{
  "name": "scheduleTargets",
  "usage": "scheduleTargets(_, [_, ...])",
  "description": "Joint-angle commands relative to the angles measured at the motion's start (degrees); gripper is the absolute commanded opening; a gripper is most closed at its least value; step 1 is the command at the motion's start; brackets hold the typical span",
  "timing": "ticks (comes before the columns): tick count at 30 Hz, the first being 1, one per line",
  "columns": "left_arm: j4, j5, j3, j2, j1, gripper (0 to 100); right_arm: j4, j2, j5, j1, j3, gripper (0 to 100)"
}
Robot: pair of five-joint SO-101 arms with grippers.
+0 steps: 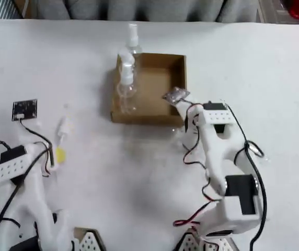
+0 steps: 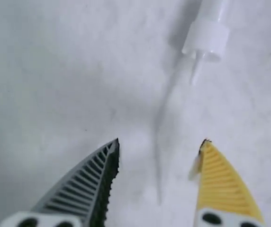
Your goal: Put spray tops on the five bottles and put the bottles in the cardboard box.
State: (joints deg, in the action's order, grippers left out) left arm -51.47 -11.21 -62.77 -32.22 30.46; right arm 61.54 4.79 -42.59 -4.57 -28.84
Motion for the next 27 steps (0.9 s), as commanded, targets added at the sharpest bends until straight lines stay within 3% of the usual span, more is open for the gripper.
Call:
scheduleTargets(1, [1.58,-0.97,-0.18,-2.07,-0.57,26,-0.13,0.66,-2.29,0.40,2.90,8.5])
scheduleTargets(4, [1.58,-0.97,-0.18,-2.07,-0.57,26,0.31,0.75,-2.20,0.75,2.99,0.9])
scheduleTargets(17, [1.58,-0.70,-0.26,-2.07,-0.57,26,16.84,-17.36,15.38,3.03,9.23,1.6])
scheduleTargets(21, [1.58,-0.70,-0.26,-2.07,-0.57,26,20.00,-26.33,23.65,-3.38,9.14,1.6])
scheduleTargets(27, [1.58,-0.62,-0.35,-2.07,-0.57,26,17.45,-32.04,34.46,-19.30,9.14,1.8])
